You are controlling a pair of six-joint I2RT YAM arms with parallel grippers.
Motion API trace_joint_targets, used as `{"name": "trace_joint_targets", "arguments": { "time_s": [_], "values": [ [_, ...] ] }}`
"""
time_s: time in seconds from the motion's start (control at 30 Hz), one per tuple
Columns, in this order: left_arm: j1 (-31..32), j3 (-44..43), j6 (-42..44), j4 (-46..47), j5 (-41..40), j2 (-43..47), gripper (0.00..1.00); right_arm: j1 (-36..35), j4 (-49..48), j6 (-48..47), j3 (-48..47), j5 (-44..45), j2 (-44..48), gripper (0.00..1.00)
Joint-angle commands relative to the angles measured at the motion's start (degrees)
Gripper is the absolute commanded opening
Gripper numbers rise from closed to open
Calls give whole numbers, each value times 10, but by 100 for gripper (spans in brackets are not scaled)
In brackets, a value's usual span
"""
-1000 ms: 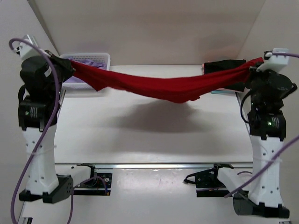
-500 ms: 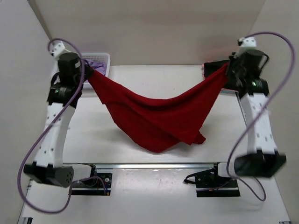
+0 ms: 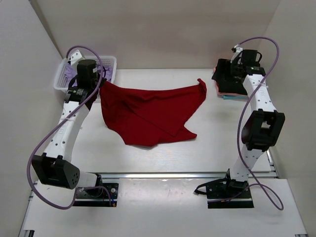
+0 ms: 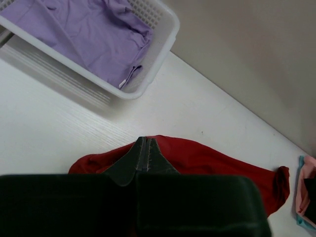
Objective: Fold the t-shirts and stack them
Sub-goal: Flatten out the tshirt
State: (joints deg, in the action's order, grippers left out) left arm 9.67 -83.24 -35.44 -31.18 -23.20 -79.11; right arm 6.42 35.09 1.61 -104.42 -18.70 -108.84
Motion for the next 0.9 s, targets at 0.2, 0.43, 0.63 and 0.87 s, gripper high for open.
{"name": "trace_joint_targets", "arguments": {
  "time_s": [0.2, 0.43, 0.63, 0.87],
  "values": [
    [18, 71, -3, 25, -11, 59, 0, -204, -70, 108, 255, -12, 161, 13],
    [28, 111, 2, 25, -12, 82, 0, -330, -107, 157, 355, 40, 149, 28],
    [29, 130, -8, 31, -4, 92, 0, -388, -117, 177, 367, 75, 120, 36],
    [33, 137, -13, 38, 0, 93, 0, -400, -107, 172, 376, 95, 88, 43]
  ]
}}
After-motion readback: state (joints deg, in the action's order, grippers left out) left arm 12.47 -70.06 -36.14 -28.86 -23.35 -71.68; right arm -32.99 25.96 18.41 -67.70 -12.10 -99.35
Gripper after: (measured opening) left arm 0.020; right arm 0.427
